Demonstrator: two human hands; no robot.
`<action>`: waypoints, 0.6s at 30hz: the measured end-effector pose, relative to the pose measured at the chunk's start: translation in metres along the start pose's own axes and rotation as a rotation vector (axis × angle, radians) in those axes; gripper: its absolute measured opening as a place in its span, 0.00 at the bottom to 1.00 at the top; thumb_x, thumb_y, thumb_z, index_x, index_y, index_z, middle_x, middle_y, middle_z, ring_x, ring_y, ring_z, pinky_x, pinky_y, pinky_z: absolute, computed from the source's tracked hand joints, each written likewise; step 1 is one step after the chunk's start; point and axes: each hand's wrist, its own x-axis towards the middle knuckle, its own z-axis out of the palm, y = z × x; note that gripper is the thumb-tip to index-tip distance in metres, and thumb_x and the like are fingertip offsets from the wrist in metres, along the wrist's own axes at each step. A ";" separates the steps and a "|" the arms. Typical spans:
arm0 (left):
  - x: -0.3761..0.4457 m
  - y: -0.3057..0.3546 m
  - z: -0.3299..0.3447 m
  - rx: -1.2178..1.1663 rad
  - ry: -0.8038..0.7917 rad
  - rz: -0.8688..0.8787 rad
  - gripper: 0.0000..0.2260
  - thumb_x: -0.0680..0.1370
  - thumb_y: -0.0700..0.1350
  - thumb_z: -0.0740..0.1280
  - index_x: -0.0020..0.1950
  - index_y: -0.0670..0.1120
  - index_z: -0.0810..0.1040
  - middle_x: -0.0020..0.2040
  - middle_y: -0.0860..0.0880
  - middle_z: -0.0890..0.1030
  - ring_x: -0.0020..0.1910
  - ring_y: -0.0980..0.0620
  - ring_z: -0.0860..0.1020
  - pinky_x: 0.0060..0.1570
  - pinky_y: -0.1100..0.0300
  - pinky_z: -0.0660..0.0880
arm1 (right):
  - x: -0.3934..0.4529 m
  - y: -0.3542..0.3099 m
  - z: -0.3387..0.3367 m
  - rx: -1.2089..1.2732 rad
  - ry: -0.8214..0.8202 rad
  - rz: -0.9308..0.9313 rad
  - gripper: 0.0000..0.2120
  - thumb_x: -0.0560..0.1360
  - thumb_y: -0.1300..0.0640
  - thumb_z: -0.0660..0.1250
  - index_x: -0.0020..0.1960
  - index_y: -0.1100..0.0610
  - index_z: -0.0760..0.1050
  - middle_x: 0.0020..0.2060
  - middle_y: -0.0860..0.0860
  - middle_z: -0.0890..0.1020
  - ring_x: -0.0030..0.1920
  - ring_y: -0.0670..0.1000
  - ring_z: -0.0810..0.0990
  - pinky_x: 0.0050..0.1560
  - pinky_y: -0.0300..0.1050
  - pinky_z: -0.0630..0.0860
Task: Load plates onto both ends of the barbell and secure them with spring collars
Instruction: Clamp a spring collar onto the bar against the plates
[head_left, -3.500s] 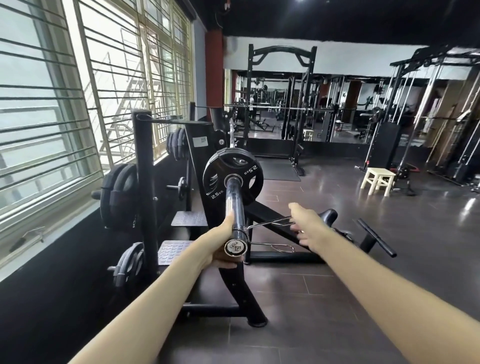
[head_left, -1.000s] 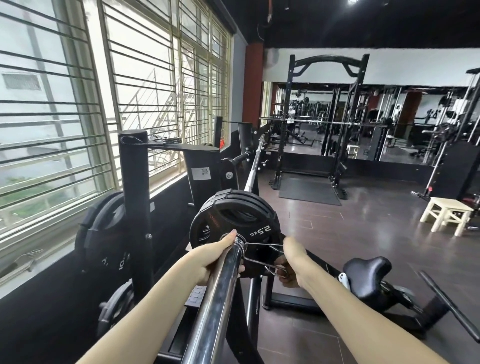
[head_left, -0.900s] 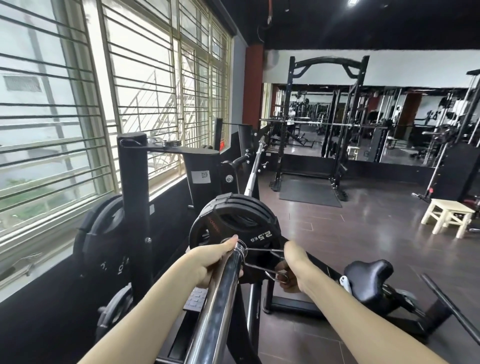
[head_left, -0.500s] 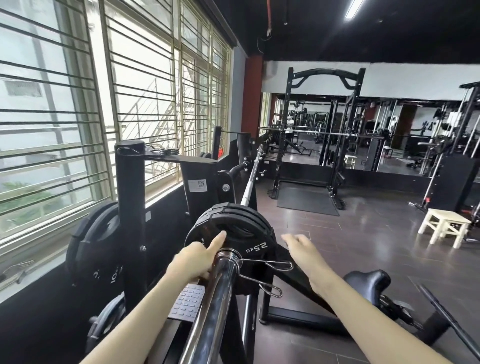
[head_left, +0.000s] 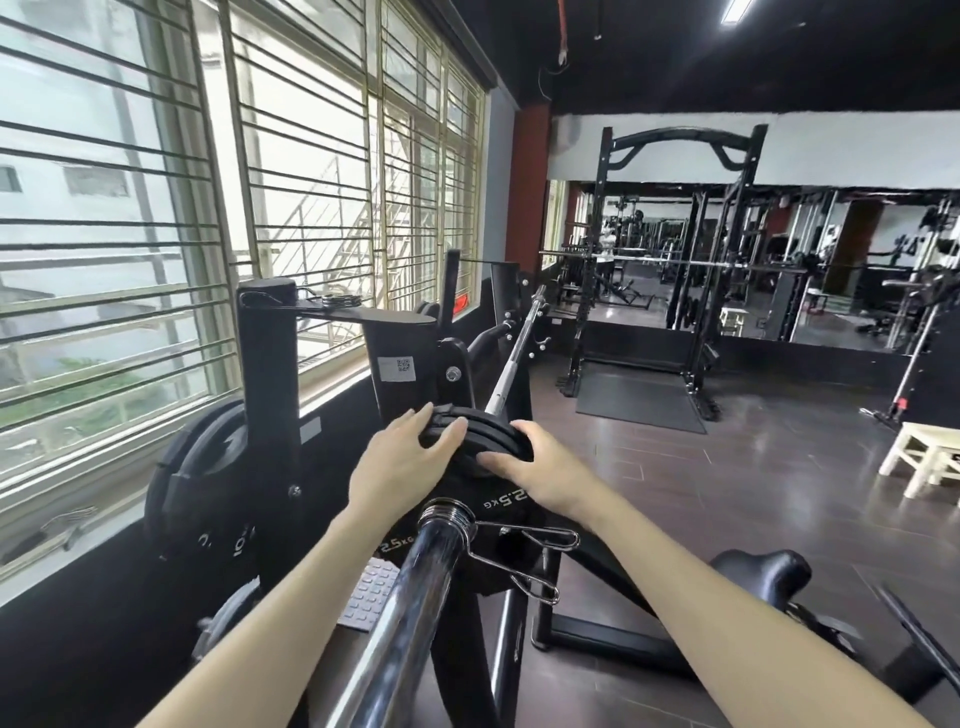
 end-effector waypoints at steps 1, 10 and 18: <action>-0.003 0.000 -0.001 0.012 0.013 -0.001 0.41 0.70 0.76 0.51 0.77 0.57 0.67 0.77 0.53 0.68 0.75 0.50 0.66 0.70 0.49 0.65 | -0.001 0.001 0.001 -0.020 0.018 -0.016 0.32 0.74 0.37 0.71 0.71 0.51 0.69 0.52 0.41 0.74 0.45 0.35 0.72 0.42 0.29 0.67; -0.003 -0.001 -0.008 -0.056 0.015 -0.067 0.37 0.70 0.75 0.55 0.75 0.59 0.70 0.73 0.54 0.73 0.71 0.50 0.72 0.68 0.51 0.69 | 0.013 0.006 0.002 -0.064 0.028 -0.089 0.28 0.73 0.34 0.69 0.67 0.46 0.71 0.60 0.45 0.75 0.57 0.47 0.76 0.58 0.44 0.73; 0.005 -0.013 -0.017 -0.062 -0.041 -0.041 0.34 0.70 0.76 0.54 0.68 0.60 0.76 0.62 0.58 0.81 0.60 0.53 0.78 0.56 0.58 0.72 | 0.015 0.006 0.009 -0.068 0.080 -0.085 0.34 0.72 0.34 0.70 0.73 0.48 0.69 0.60 0.45 0.74 0.62 0.47 0.75 0.60 0.42 0.69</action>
